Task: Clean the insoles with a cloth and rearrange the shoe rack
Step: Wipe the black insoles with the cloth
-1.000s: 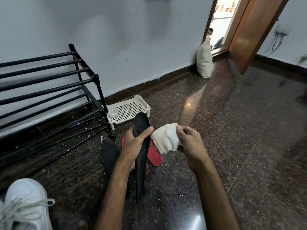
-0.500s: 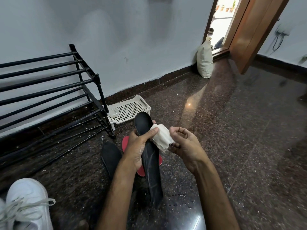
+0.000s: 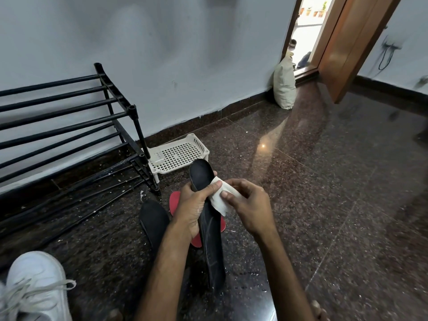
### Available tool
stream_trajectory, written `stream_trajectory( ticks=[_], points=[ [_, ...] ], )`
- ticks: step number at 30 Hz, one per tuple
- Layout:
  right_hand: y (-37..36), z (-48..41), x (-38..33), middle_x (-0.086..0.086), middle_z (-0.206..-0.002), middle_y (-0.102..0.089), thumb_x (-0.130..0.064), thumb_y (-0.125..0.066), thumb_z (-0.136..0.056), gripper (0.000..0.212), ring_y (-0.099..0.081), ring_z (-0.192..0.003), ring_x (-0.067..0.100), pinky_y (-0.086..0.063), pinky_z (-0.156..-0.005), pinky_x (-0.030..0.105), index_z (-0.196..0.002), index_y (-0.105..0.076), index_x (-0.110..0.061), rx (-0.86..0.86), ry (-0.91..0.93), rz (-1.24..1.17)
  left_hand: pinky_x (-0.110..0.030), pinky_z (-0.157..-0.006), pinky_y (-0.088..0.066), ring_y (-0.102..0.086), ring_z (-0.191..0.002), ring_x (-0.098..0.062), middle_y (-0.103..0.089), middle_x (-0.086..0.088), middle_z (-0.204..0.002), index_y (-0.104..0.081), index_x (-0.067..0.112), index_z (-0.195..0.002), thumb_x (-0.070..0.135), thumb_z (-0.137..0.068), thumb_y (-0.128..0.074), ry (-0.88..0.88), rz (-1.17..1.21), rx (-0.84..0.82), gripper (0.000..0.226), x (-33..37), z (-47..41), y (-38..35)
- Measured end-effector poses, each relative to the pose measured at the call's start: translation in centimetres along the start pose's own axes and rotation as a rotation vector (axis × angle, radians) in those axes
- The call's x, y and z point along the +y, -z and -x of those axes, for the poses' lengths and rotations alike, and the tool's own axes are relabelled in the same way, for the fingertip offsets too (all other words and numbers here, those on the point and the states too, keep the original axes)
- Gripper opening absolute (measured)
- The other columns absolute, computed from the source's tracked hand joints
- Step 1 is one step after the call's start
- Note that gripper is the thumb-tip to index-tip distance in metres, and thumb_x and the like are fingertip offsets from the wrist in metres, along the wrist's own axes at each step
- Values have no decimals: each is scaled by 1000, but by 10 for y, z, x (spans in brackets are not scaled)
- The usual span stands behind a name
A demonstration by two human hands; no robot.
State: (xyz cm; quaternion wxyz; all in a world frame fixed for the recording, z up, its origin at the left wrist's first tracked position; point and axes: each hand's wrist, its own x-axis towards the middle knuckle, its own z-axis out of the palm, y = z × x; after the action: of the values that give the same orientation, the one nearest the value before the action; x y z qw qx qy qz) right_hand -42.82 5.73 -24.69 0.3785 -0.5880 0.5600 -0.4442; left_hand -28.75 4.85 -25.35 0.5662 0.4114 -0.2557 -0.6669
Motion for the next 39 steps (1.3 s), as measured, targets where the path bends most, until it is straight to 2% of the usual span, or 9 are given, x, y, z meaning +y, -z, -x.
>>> stream_trajectory(
  ticks=[6, 10, 13, 19, 23, 27, 32, 36, 39],
  points=[
    [5, -2, -5, -11, -84, -72, -29, -73, -85, 11, -66, -75, -2, -51, -63, 14, -93, -73, -22, -17, -7, 188, -43, -86, -55, -69, -89, -29, -69, -21, -104, -67, 6, -115, 11, -83, -74, 30, -50, -32, 33, 1, 3, -1],
    [9, -5, -8, -6, -80, -71, -21, -73, -85, 7, -65, -70, 8, -51, -60, 23, -92, -73, -17, 142, -53, 48, -46, -87, -55, -68, -95, -35, -67, -25, -117, -71, 0, -113, 54, -92, -56, 206, 37, -120, 60, 8, 10, 0],
    [19, -5, -17, -6, -83, -68, -16, -71, -87, 7, -62, -73, 9, -50, -60, 22, -94, -69, -17, 268, -98, -131, -64, -97, -46, -65, -101, -38, -68, -23, -113, -75, 3, -104, 73, -90, -36, 197, 192, -162, 81, 6, 4, 11],
    [3, 1, -44, -10, -98, -65, -17, -67, -89, 12, -60, -84, 3, -52, -72, 13, -101, -66, -18, 361, 195, 374, -46, -96, -48, -66, -102, -33, -66, -24, -116, -71, 4, -115, 74, -90, -34, 217, 228, -195, 83, 2, 2, 7],
    [-24, 5, -36, -5, -100, -60, -18, -69, -86, 15, -50, -90, 12, -40, -80, 20, -100, -65, -16, 183, 289, 570, -42, -102, -46, -66, -108, -29, -66, -20, -119, -71, 6, -116, 73, -90, -34, 232, 205, -221, 81, 3, 1, 2],
    [-23, 3, -27, -3, -92, -65, -15, -71, -82, 10, -61, -85, 17, -51, -78, 35, -91, -67, -18, 46, 263, 528, -45, -106, -42, -64, -106, -32, -66, -21, -117, -66, 3, -121, 75, -87, -40, 229, 194, -172, 84, 1, -2, 8],
    [-29, 6, -32, -1, -100, -65, -18, -70, -85, 24, -63, -93, 20, -51, -79, 37, -109, -67, -17, -38, 256, 586, -32, -77, -57, -70, -74, -19, -71, -10, -89, -69, 7, -104, 73, -89, -37, 199, 156, -139, 74, 3, -3, 8],
    [-29, 8, -29, -3, -94, -65, -16, -64, -88, 10, -63, -89, 19, -50, -76, 37, -97, -69, -15, 55, 228, 603, -42, -104, -46, -65, -108, -28, -67, -17, -118, -66, 3, -122, 73, -90, -37, 217, 162, -119, 83, 6, 0, 8],
    [-23, 10, -35, -4, -80, -69, -17, -70, -85, 2, -64, -73, 9, -51, -70, 23, -84, -69, -15, -135, 169, 412, -41, -105, -45, -60, -122, -29, -62, -20, -131, -57, -2, -133, 80, -86, -32, 256, 169, -141, 98, 8, 1, 8]
  ],
)
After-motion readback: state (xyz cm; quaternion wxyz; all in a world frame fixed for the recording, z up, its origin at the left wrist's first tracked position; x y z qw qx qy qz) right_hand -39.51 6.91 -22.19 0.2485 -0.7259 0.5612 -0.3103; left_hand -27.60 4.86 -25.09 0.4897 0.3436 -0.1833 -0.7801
